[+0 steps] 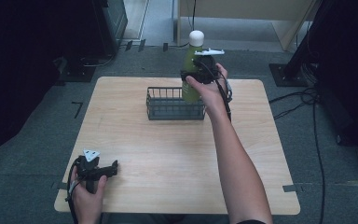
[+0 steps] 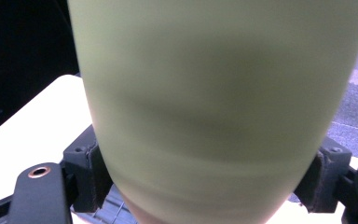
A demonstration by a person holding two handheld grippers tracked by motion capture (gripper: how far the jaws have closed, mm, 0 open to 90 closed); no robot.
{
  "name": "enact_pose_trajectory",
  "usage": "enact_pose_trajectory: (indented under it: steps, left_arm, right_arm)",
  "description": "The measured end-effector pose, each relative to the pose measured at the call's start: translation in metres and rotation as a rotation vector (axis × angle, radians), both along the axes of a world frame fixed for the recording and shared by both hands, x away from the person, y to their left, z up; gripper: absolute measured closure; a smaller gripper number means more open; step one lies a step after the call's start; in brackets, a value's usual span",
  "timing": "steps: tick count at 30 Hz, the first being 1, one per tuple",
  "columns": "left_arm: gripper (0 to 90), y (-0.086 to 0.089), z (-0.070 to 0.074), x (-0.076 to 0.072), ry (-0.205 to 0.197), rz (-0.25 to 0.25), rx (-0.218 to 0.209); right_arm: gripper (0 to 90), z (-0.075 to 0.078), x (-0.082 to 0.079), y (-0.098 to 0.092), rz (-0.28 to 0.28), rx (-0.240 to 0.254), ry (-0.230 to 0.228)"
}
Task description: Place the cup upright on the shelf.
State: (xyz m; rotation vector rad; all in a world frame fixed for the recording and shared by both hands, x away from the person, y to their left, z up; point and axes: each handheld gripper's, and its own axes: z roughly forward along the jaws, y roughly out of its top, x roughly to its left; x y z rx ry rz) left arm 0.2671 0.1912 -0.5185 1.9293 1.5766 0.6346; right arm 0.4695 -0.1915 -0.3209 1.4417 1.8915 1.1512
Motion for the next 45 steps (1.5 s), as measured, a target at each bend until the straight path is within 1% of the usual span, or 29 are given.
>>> enact_pose_trajectory:
  steps: [4,7,8,9,13,15,16,17,20,27,31,39,43,45]
  left_arm:
    - [0.0,0.000,0.000,0.000,0.000,0.000,0.000]
    - [0.0,0.000,0.000,0.000,0.001,0.000,0.000]
    - [0.0,0.000,0.000,0.000,0.001,0.000,0.000]
    - [0.0,0.000,0.000,0.000,0.002,-0.001,0.001]
    - [0.0,0.000,0.000,0.000,0.002,-0.001,0.001]
    - [0.0,0.000,0.000,0.000,0.001,-0.001,0.001]
    - [0.0,0.000,0.000,0.000,0.002,-0.002,0.001]
    - [0.0,0.000,0.000,0.000,0.002,-0.002,0.001]
    - [0.0,0.000,0.000,0.000,0.002,-0.002,0.001]
    - [0.0,0.000,0.000,0.000,0.001,-0.001,0.001]
    - [0.0,0.000,0.000,0.000,0.002,-0.002,0.001]
    - [0.0,0.000,0.000,0.000,0.002,-0.002,0.001]
    - [0.0,0.000,0.000,0.000,0.002,-0.002,0.001]
    - [0.0,0.000,0.000,0.000,0.002,-0.002,0.001]
  right_arm:
    - [20.4,-0.005,0.005,0.001,-0.004,-0.001,0.006]
    - [20.4,-0.010,0.007,0.002,-0.007,-0.008,-0.008]
    - [20.4,-0.010,0.007,0.002,-0.007,-0.008,-0.008]
    - [20.4,-0.014,0.008,0.002,-0.001,-0.010,-0.010]
    - [20.4,-0.020,0.010,0.004,-0.008,-0.025,-0.006]
    - [20.4,-0.025,0.011,0.004,-0.014,-0.019,0.006]
    - [20.4,-0.030,0.012,0.004,-0.017,-0.016,0.020]
    - [20.4,-0.030,0.012,0.004,-0.017,-0.016,0.020]
    - [20.4,-0.039,0.013,0.004,-0.020,-0.027,0.036]
    - [20.4,-0.045,0.012,0.002,-0.016,-0.027,0.042]
    - [20.3,-0.051,0.012,0.001,-0.019,-0.030,0.048]
    - [20.2,-0.052,0.011,-0.002,-0.012,-0.024,0.048]
    - [19.9,-0.054,0.008,-0.003,-0.003,-0.024,0.040]
    - [19.4,-0.054,0.005,-0.004,-0.001,-0.022,0.044]
